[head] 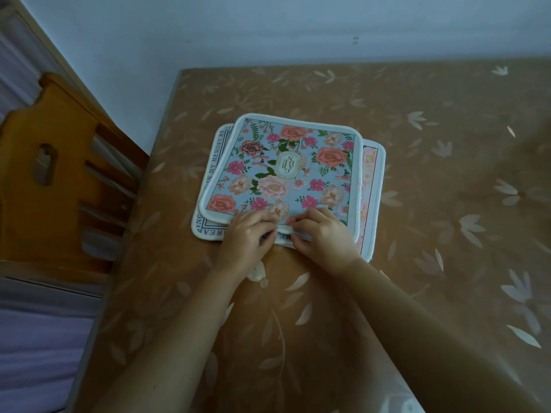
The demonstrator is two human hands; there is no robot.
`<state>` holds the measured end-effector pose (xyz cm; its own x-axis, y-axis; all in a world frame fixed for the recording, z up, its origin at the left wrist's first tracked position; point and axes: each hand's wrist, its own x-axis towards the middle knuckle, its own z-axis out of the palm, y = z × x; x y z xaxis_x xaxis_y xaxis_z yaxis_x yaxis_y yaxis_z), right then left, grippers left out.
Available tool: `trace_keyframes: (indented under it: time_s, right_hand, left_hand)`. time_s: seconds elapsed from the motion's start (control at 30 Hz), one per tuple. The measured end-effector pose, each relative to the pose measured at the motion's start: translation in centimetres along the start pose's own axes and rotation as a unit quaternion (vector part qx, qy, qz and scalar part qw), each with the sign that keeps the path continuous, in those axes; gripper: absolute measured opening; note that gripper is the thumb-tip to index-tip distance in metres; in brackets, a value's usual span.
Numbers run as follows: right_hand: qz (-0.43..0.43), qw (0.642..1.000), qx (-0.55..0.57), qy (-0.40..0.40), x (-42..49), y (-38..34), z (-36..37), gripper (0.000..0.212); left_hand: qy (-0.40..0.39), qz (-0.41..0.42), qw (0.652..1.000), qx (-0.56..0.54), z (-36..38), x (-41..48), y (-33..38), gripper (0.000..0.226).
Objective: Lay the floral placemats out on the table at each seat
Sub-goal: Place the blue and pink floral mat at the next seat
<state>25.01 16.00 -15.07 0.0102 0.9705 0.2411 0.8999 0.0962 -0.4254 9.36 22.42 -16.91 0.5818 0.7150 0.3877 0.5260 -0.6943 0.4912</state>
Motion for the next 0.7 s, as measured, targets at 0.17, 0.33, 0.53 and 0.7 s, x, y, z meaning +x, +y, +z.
trace_keyframes:
  time_s: [0.17, 0.33, 0.53, 0.7]
  right_hand:
    - [0.039, 0.999, 0.025, 0.022, -0.1, -0.4, 0.1, 0.014]
    - [0.060, 0.997, 0.038, 0.010, -0.6, -0.7, -0.4, 0.010]
    - [0.065, 0.996, 0.058, -0.011, -4.9, -0.9, -2.1, 0.008]
    - [0.077, 0.995, 0.067, -0.017, -9.8, -1.4, -3.6, 0.012]
  left_hand:
    - [0.002, -0.050, 0.999, -0.020, 0.1, 0.7, 0.8, 0.007]
    - [-0.002, -0.060, 0.998, -0.014, -0.1, 0.0, 2.1, 0.008]
    - [-0.013, -0.051, 0.999, -0.008, -0.1, -3.6, 5.4, 0.008]
    - [-0.032, -0.045, 0.998, -0.014, 0.1, -7.6, 9.1, 0.011]
